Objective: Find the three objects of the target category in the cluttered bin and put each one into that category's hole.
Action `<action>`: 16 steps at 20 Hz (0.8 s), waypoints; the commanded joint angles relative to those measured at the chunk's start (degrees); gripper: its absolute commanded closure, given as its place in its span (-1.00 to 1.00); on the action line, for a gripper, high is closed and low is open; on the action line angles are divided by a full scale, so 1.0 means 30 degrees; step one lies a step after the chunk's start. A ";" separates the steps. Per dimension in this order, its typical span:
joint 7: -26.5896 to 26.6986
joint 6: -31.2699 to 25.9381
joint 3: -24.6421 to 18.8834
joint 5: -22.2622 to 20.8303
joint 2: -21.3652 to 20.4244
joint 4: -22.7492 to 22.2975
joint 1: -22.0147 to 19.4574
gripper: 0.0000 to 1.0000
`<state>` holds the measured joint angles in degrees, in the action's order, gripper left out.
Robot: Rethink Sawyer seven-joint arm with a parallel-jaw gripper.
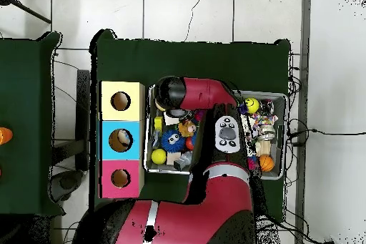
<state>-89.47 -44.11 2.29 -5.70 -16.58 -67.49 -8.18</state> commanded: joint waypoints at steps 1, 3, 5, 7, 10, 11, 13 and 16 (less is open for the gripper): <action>0.1154 0.2475 -0.2617 -0.0545 -0.1417 -0.2765 -0.1916 -1.00; 0.1085 0.2097 -0.2652 -0.0553 -0.1324 -0.2339 -0.1862 -1.00; 0.0955 0.1992 -0.2713 -0.0667 -0.1331 -0.2182 -0.1844 -1.00; 0.0766 0.2160 -0.2783 -0.0810 -0.1542 -0.2450 -0.1799 -1.00; 0.0413 0.2294 -0.2814 -0.0902 -0.1721 -0.2659 -0.1685 -1.00; 0.0330 0.2384 -0.2815 -0.0928 -0.1731 -0.2751 -0.1654 -1.00; 0.0221 0.2438 -0.2804 -0.0931 -0.1744 -0.2795 -0.1545 -1.00; -0.0161 0.1826 -0.2372 -0.0937 -0.1846 -0.2656 -0.1132 -1.00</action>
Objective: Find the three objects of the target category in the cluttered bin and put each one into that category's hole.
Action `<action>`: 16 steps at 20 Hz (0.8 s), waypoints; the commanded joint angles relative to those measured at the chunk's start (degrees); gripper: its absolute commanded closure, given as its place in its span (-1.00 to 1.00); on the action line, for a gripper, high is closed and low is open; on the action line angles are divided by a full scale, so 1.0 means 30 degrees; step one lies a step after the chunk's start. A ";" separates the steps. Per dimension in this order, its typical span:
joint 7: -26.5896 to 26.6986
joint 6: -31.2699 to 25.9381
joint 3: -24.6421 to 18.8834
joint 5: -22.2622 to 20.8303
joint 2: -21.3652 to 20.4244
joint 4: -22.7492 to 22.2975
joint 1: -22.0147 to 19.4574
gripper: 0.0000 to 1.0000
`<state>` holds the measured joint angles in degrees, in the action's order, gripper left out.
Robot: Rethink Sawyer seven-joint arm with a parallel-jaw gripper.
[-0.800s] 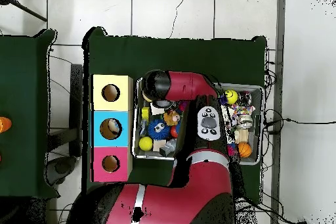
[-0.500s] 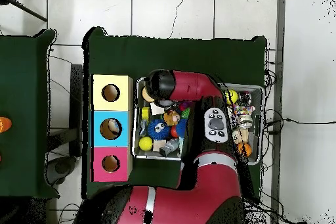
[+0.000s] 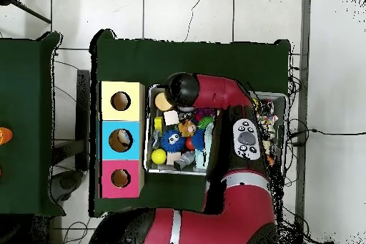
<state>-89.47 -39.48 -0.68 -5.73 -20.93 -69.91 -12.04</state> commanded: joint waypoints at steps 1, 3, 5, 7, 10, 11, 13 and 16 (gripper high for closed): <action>-0.0471 -0.0295 -0.1106 -0.0860 -0.0356 -0.1473 0.0455 -1.00; -0.0688 -0.1123 -0.0900 -0.0819 0.0240 0.0154 0.0912 -1.00; -0.0921 -0.2316 -0.0770 -0.0601 0.0753 0.1404 0.1225 -1.00; -0.0687 -0.3160 -0.0859 -0.0501 0.1380 0.2372 0.1271 -1.00; -0.1063 -0.3085 -0.0862 -0.0151 0.1528 0.1465 0.1010 -1.00; -0.0972 -0.2957 -0.0979 -0.0074 0.1494 0.1131 0.0870 -1.00; -0.0649 -0.2319 -0.1216 -0.0065 0.1459 0.0249 0.0432 -1.00; -0.0130 -0.1497 -0.1261 -0.0347 0.1424 -0.0567 -0.0207 -1.00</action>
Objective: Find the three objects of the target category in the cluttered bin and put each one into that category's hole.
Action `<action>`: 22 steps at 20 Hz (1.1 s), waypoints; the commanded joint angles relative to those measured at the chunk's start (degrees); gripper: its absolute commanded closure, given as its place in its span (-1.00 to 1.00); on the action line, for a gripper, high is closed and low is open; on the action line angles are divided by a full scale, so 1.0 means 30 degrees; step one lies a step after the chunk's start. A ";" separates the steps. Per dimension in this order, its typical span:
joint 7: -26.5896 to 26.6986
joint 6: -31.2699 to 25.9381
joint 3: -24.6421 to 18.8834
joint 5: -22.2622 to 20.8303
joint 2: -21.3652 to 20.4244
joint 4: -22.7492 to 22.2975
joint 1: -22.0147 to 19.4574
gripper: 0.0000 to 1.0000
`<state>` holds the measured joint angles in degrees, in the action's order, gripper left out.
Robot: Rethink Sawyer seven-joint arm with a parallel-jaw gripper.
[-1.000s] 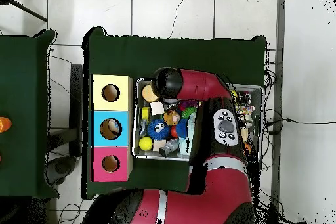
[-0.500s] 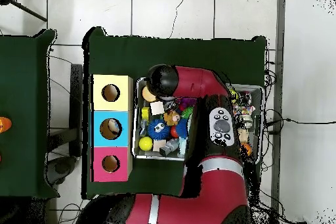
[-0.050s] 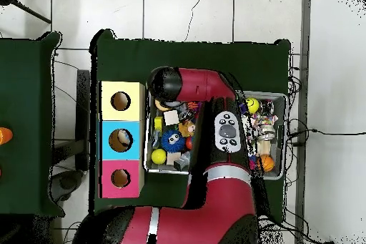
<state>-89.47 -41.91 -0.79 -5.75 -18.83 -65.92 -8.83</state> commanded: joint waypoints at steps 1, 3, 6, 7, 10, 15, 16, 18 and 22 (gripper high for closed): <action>-0.0008 -0.0532 -0.1191 -0.0438 0.0717 -0.2045 -0.1435 -1.00; 0.0134 -0.0667 -0.1230 -0.0445 0.0978 -0.1910 -0.1709 -1.00; 0.0998 -0.1200 -0.1682 -0.0518 0.1584 -0.1086 -0.2206 -1.00; 0.1275 -0.1402 -0.1788 -0.0581 0.1723 -0.0858 -0.2374 -1.00; 0.1347 -0.1721 -0.2125 -0.0565 0.1563 -0.1147 -0.2685 -1.00; -0.0171 -0.1099 -0.2233 -0.0294 0.0830 -0.2782 -0.2778 -1.00; -0.0656 -0.1198 -0.1852 -0.0376 0.0278 -0.3257 -0.2590 -1.00; -0.1303 -0.1620 -0.1401 -0.0333 -0.0866 -0.4375 -0.2357 -1.00; -0.1895 -0.1952 -0.1170 -0.0123 -0.2113 -0.5895 -0.2155 -1.00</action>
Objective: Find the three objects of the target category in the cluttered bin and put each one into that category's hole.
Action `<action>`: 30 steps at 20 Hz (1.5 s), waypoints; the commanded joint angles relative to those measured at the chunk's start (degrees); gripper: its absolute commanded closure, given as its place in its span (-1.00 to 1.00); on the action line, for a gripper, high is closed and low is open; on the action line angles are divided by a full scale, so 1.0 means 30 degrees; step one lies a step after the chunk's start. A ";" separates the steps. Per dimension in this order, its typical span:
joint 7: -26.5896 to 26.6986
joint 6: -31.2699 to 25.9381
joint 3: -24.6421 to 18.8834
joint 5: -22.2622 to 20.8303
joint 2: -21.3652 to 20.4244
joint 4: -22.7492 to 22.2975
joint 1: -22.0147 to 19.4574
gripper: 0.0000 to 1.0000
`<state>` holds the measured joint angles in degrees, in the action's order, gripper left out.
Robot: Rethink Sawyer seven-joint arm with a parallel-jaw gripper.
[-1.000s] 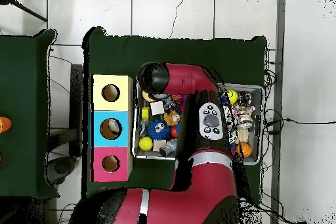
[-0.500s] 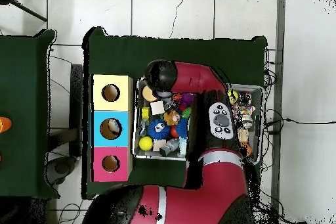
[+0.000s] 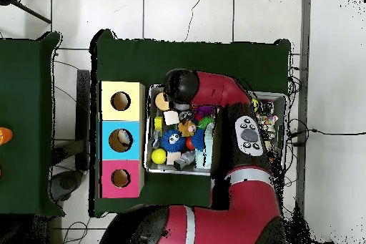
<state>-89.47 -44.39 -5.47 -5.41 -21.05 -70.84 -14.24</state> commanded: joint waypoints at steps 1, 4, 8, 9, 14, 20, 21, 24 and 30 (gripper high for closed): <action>-0.2034 -0.1033 0.0436 -0.0226 -0.1592 -0.4590 -0.0301 -1.00; -0.2307 -0.0486 0.0512 -0.0300 -0.2046 -0.5322 -0.0171 -1.00; -0.2104 -0.0094 0.0380 -0.0527 -0.1286 -0.4626 -0.0271 -1.00; -0.1969 -0.0264 0.0315 -0.0578 -0.0721 -0.3952 -0.0290 -1.00; -0.1194 -0.1392 0.0276 -0.0911 0.0576 -0.1452 -0.0218 -1.00; -0.0943 -0.2071 0.0347 -0.0940 0.0661 -0.0877 -0.0132 -1.00; -0.1011 -0.1956 0.0374 -0.0930 0.0645 -0.0909 -0.0127 -1.00; -0.1444 -0.1227 0.0481 -0.0836 0.0403 -0.1721 -0.0127 -1.00; -0.1528 -0.0681 0.0658 -0.0953 0.0303 -0.2074 -0.0132 -1.00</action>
<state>-89.47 -44.57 -4.19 -5.73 -20.75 -75.34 -14.26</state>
